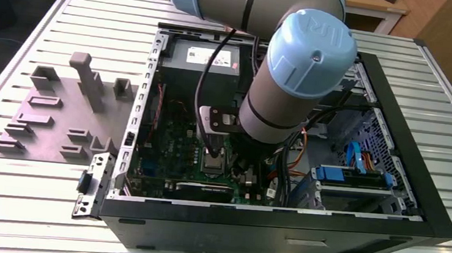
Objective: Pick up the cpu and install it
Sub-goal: 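Install the first cpu locking lever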
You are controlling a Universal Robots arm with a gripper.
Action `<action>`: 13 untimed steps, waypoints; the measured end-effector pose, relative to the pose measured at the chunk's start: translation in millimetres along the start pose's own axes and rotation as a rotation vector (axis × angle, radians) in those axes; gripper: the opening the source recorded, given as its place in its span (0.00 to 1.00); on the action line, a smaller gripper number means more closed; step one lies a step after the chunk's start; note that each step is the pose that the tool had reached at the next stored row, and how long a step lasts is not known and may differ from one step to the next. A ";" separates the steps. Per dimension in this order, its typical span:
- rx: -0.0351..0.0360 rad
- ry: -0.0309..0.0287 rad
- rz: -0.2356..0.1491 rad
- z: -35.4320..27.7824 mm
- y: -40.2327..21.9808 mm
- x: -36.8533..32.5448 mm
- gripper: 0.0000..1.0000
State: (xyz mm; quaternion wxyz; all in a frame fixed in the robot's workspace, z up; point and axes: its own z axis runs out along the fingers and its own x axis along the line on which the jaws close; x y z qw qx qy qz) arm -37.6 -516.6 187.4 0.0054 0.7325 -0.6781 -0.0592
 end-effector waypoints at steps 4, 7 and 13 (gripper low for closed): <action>-0.0001 0.0000 0.000 -0.6 1.0 -0.1 0.11; 0.0002 -0.0005 0.000 -3.3 1.3 -0.4 0.11; -0.0001 -0.0001 0.000 -11.4 2.1 -1.0 0.11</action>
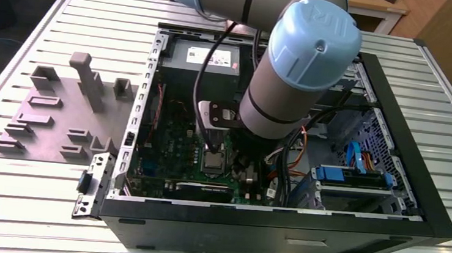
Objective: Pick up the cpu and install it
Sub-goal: 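Install the first cpu locking lever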
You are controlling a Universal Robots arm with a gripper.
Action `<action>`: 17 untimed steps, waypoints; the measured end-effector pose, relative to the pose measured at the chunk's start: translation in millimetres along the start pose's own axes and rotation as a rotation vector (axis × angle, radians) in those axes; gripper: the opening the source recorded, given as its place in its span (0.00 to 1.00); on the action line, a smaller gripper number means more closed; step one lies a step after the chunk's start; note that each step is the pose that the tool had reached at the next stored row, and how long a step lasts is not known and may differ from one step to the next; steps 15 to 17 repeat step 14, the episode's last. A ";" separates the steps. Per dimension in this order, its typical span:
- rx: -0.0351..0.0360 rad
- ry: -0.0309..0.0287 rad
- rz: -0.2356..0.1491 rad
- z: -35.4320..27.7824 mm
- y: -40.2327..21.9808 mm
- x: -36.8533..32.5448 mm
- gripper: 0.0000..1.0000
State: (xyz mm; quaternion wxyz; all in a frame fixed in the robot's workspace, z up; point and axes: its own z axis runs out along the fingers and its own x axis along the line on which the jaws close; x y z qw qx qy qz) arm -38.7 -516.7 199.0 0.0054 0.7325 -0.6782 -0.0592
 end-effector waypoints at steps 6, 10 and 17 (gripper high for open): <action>0.0000 0.0000 0.000 -4.6 0.4 -0.4 0.11; 0.0001 -0.0003 0.000 -6.0 0.5 -0.5 0.11; 0.0000 -0.0001 0.000 -6.8 0.6 -0.6 0.11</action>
